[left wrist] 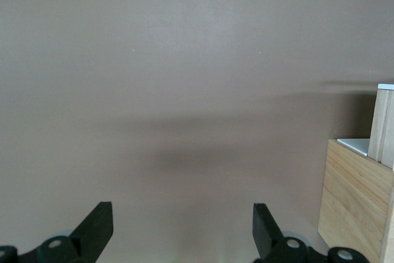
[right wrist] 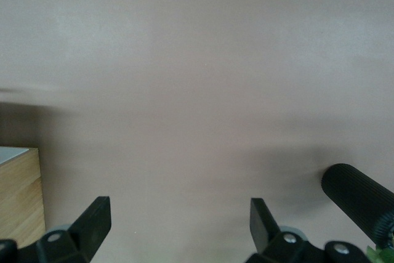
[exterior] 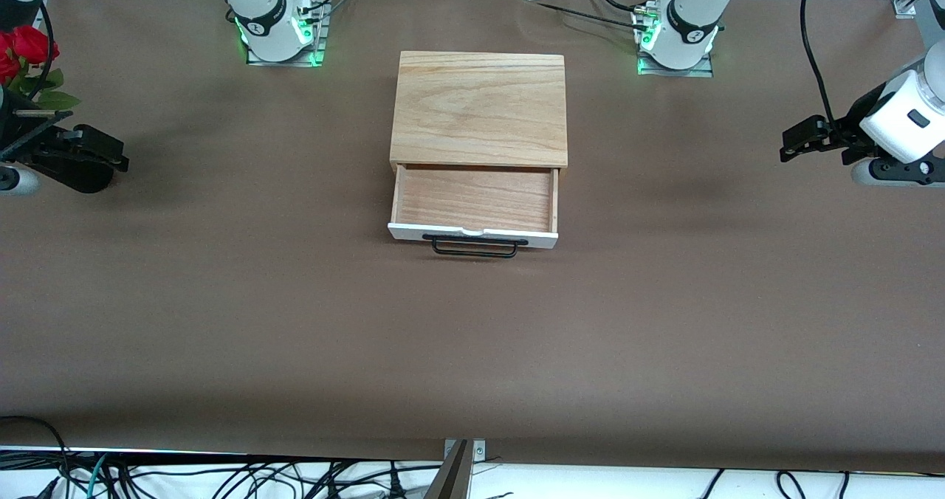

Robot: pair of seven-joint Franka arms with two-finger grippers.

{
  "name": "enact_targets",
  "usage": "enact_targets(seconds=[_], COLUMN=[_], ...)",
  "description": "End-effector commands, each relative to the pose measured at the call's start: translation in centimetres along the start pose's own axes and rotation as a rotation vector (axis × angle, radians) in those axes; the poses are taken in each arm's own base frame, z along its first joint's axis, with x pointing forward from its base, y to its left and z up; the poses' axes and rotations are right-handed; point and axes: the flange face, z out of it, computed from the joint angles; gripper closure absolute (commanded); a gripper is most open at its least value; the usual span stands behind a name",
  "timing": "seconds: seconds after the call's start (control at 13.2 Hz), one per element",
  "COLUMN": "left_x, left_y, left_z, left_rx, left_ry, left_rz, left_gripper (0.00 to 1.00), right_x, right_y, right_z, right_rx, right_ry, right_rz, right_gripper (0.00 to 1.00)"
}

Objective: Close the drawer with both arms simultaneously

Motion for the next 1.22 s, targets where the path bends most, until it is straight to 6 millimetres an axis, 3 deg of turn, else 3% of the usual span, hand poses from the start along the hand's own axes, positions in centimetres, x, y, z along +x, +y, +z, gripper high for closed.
enact_targets(seconds=[0.0, 0.76, 0.99, 1.14], left_x=[0.3, 0.2, 0.3, 0.3], left_y=[-0.1, -0.1, 0.0, -0.1], left_z=[-0.6, -0.6, -0.5, -0.5], left_rx=[-0.017, -0.017, -0.017, -0.017], left_ry=[-0.006, -0.007, -0.007, -0.007], left_rz=[-0.011, -0.011, -0.011, -0.012], left_gripper=[0.00, 0.00, 0.00, 0.00], right_x=[0.2, 0.2, 0.4, 1.2], right_y=[0.3, 0.5, -0.4, -1.0], right_z=[-0.5, -0.5, -0.5, 0.6], right_rx=[0.013, 0.015, 0.020, 0.040], right_ry=[0.010, 0.010, 0.012, 0.008], right_rz=[-0.010, 0.004, -0.004, -0.012], right_gripper=[0.00, 0.00, 0.00, 0.00])
